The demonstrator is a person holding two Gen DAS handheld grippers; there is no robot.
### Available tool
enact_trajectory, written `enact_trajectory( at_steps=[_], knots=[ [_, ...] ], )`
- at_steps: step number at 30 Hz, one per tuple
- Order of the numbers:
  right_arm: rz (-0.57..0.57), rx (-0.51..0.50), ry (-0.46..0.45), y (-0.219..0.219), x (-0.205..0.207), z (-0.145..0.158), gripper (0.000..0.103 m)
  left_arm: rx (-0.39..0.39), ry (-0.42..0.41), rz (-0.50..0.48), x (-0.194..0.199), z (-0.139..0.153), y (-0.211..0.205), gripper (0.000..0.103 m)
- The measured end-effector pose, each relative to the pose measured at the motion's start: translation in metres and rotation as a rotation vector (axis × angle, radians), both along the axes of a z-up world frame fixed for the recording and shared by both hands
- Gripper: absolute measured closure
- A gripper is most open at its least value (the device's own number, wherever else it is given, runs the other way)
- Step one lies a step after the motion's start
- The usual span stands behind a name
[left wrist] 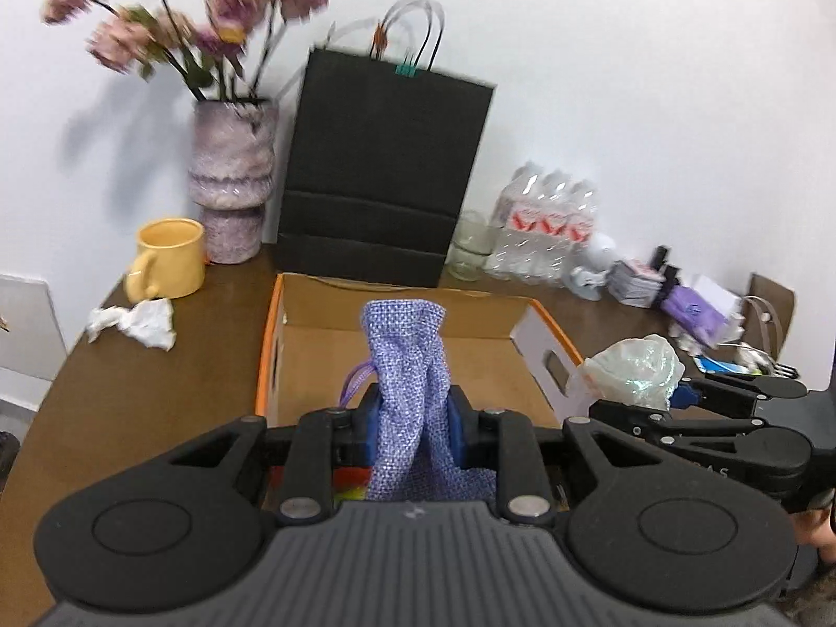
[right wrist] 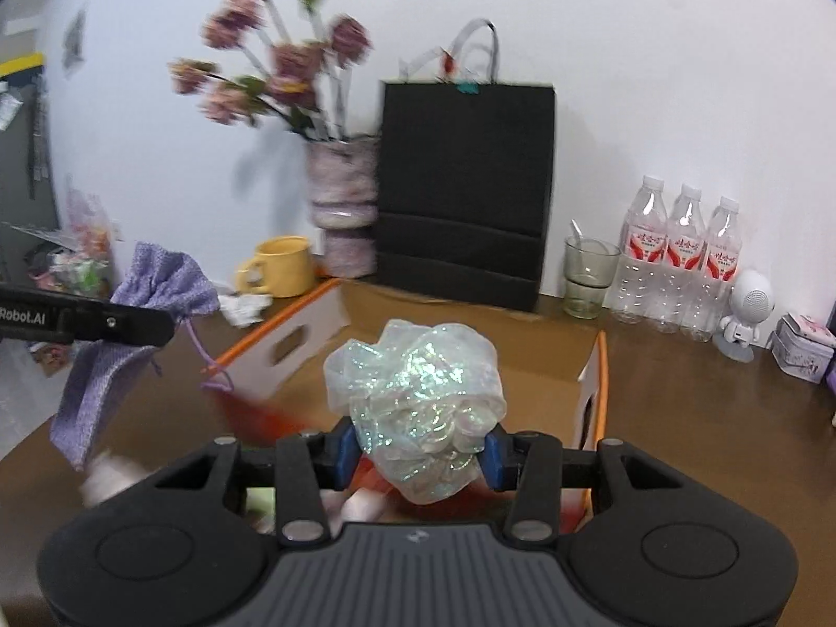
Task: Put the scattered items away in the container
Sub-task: 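Grasp purple pouch with left tool while right tool grasps plastic bag, drop both into box, then move left tool to the white tissues while right tool approaches the plush sheep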
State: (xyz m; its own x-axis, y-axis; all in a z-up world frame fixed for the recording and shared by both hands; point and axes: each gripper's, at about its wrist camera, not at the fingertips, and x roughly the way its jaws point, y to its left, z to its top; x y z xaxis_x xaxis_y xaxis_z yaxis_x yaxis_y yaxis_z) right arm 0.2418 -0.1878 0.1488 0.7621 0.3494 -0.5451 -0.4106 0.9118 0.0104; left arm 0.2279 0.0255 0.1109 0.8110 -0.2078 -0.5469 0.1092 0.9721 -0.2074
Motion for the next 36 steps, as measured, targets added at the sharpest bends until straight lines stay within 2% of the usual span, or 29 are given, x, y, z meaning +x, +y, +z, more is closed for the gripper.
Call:
enact_trajectory(
  at_steps=[4, 9, 11, 14, 17, 18, 19, 20, 21, 24, 27, 29, 32, 34, 36],
  knots=[
    [-0.032, -0.035, 0.122, 0.011, 0.093, -0.012, 0.060, 0.065, 0.135, 0.046, 0.101, -0.015, -0.010, 0.078],
    [-0.100, -0.088, 0.271, 0.029, 0.185, -0.051, 0.060, 0.125, 0.331, 0.115, 0.199, -0.067, -0.019, 0.077],
    [-0.121, -0.096, 0.337, 0.033, 0.206, -0.068, 0.060, 0.141, 0.395, 0.137, 0.223, -0.088, -0.021, 0.077],
    [-0.135, -0.121, 0.384, 0.038, 0.224, -0.084, 0.059, 0.177, 0.431, 0.151, 0.240, -0.105, -0.023, 0.074],
    [-0.142, -0.141, 0.416, 0.040, 0.229, -0.094, 0.054, 0.192, 0.446, 0.142, 0.244, -0.114, -0.027, 0.063],
    [-0.145, -0.149, 0.425, 0.039, 0.229, -0.096, 0.051, 0.197, 0.448, 0.138, 0.245, -0.116, -0.029, 0.056],
    [-0.143, -0.159, 0.432, 0.040, 0.228, -0.098, 0.043, 0.200, 0.442, 0.137, 0.243, -0.115, -0.029, 0.052],
    [-0.143, -0.164, 0.440, 0.040, 0.229, -0.099, 0.037, 0.200, 0.437, 0.137, 0.242, -0.113, -0.030, 0.041],
    [-0.150, -0.162, 0.440, 0.038, 0.227, -0.098, 0.026, 0.194, 0.428, 0.136, 0.242, -0.110, -0.030, 0.030],
    [-0.134, -0.136, 0.414, 0.034, 0.218, -0.084, 0.020, 0.169, 0.364, 0.118, 0.231, -0.090, -0.026, 0.019],
    [-0.105, -0.088, 0.353, 0.026, 0.196, -0.058, 0.009, 0.152, 0.273, 0.106, 0.208, -0.062, -0.020, 0.006],
    [-0.073, -0.058, 0.284, 0.020, 0.171, -0.038, 0.000, 0.139, 0.172, 0.096, 0.180, -0.042, -0.015, 0.001],
    [-0.018, -0.020, 0.154, 0.005, 0.114, -0.012, 0.000, 0.122, -0.006, 0.080, 0.122, -0.019, -0.002, 0.000],
    [0.000, -0.017, 0.076, -0.006, 0.075, -0.004, 0.000, 0.101, -0.084, 0.078, 0.082, -0.014, 0.006, 0.000],
    [0.009, -0.021, 0.018, -0.014, 0.034, -0.004, 0.000, 0.069, -0.128, 0.074, 0.041, -0.017, 0.014, 0.000]
  ],
)
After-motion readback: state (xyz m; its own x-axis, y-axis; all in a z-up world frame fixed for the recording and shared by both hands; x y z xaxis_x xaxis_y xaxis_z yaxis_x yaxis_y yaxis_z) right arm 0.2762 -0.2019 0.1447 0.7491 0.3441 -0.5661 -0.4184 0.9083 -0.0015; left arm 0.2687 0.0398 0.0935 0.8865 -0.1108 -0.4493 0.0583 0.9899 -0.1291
